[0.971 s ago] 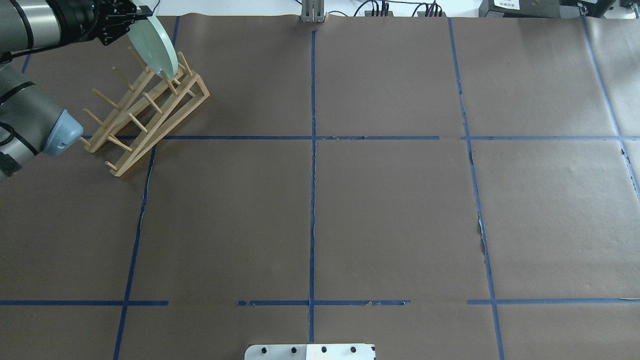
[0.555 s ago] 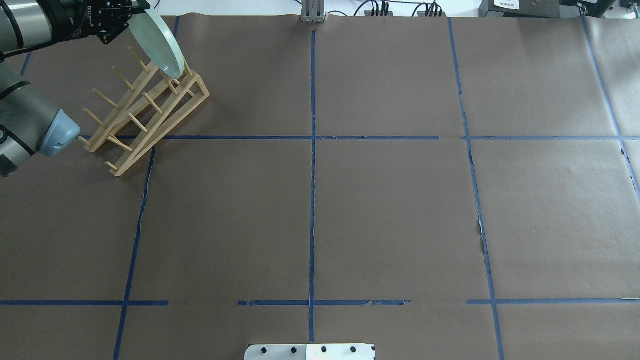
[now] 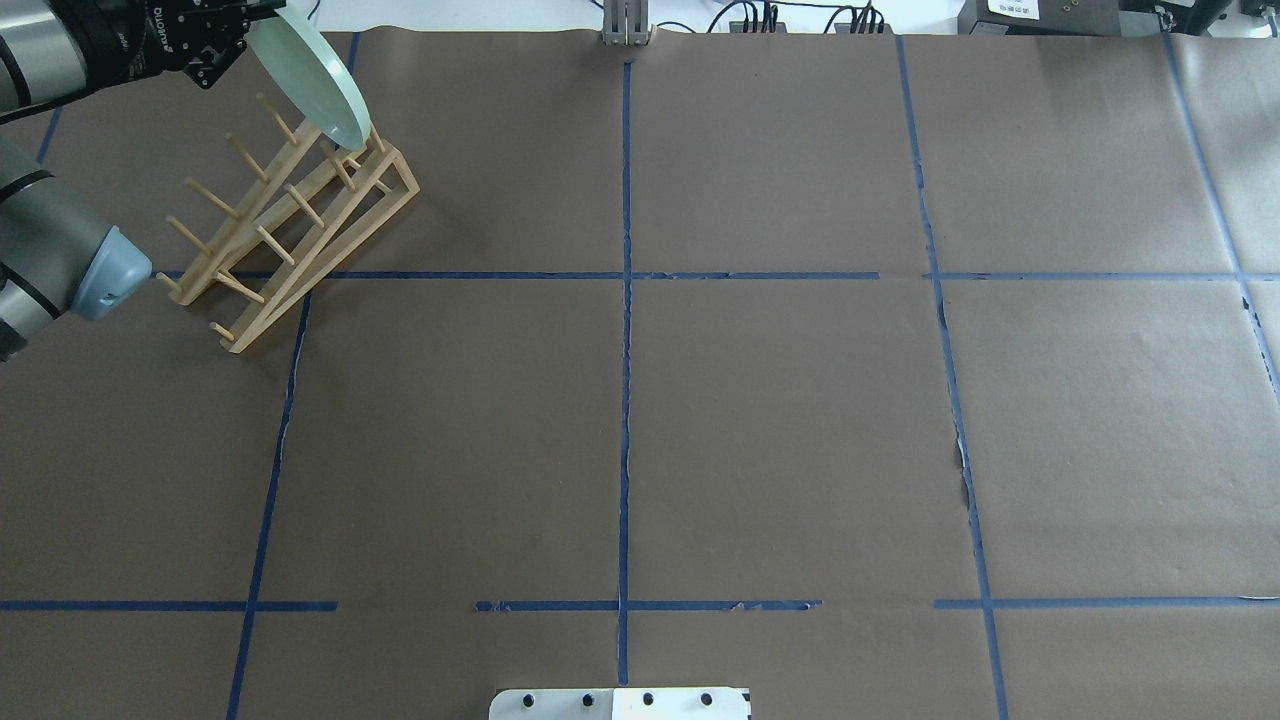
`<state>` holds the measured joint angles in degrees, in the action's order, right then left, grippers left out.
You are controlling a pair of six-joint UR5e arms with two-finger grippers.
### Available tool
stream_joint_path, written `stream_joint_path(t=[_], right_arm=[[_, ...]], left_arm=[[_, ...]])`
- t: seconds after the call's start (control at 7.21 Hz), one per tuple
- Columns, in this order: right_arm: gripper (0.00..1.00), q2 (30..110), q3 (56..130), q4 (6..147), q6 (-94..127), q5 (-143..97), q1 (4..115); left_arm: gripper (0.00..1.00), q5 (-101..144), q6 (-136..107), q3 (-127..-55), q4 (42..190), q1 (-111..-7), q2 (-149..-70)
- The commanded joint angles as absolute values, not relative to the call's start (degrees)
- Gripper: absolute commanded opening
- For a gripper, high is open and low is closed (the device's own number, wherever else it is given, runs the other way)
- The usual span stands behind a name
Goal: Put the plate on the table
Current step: 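Lift the green plate up out of the wooden rack with the left gripper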
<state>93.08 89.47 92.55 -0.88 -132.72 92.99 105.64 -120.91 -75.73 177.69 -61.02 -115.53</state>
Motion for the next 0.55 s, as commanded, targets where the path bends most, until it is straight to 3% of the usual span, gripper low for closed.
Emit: stream_joint_path(t=[0.0,0.42], right_arm=[[1.0,93.1,89.5,92.5,-0.9,-132.7,93.0],[1.0,93.1,89.5,92.5,-0.9,-132.7,93.0]], left_arm=[[0.0,105.5,-123.5,-75.8,179.3,-62.0,-115.4],[0.0,108.4,-124.4,-77.9,179.2,-65.6,-115.4]])
